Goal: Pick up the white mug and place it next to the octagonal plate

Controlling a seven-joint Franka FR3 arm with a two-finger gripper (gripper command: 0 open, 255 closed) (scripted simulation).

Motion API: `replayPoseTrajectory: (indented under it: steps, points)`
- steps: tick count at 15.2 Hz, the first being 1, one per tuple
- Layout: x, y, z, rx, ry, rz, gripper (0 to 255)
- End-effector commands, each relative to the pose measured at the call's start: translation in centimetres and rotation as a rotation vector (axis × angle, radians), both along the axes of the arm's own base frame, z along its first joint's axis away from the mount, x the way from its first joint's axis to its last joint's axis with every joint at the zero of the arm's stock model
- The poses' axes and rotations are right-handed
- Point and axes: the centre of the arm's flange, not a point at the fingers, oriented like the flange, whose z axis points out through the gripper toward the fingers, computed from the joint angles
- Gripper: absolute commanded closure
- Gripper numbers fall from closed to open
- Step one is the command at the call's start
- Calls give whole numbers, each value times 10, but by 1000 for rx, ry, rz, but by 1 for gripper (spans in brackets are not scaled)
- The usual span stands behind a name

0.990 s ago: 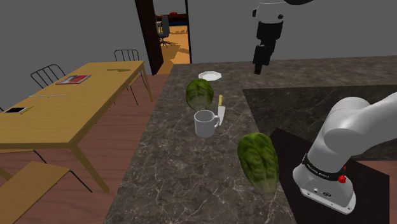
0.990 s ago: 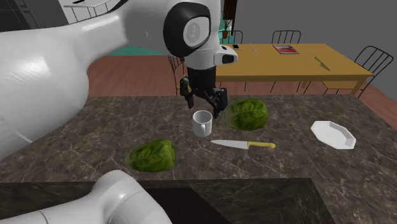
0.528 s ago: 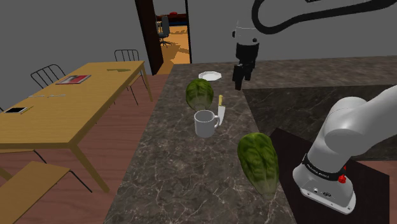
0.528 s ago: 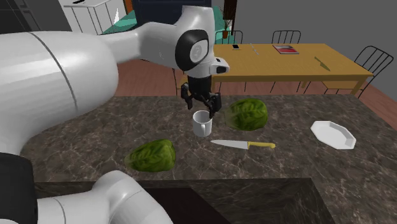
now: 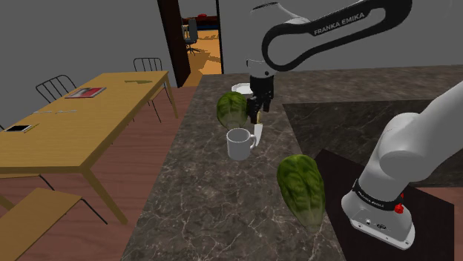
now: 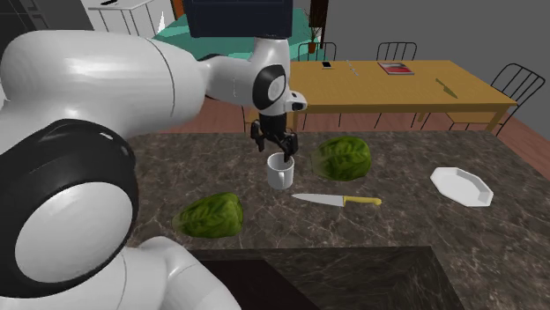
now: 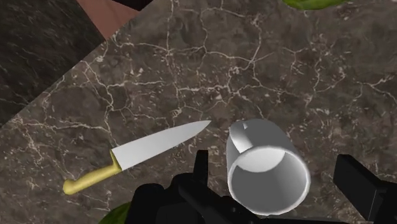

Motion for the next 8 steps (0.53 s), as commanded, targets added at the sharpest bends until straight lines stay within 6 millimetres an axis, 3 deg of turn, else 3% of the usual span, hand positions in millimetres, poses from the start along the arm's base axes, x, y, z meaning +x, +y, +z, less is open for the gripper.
replayPoseTrajectory:
  steps: [1, 8]
  points:
    - [13, 15, -19, 4, 1, 2, 0]
    - [59, 66, -81, 15, 8, 7, 0]
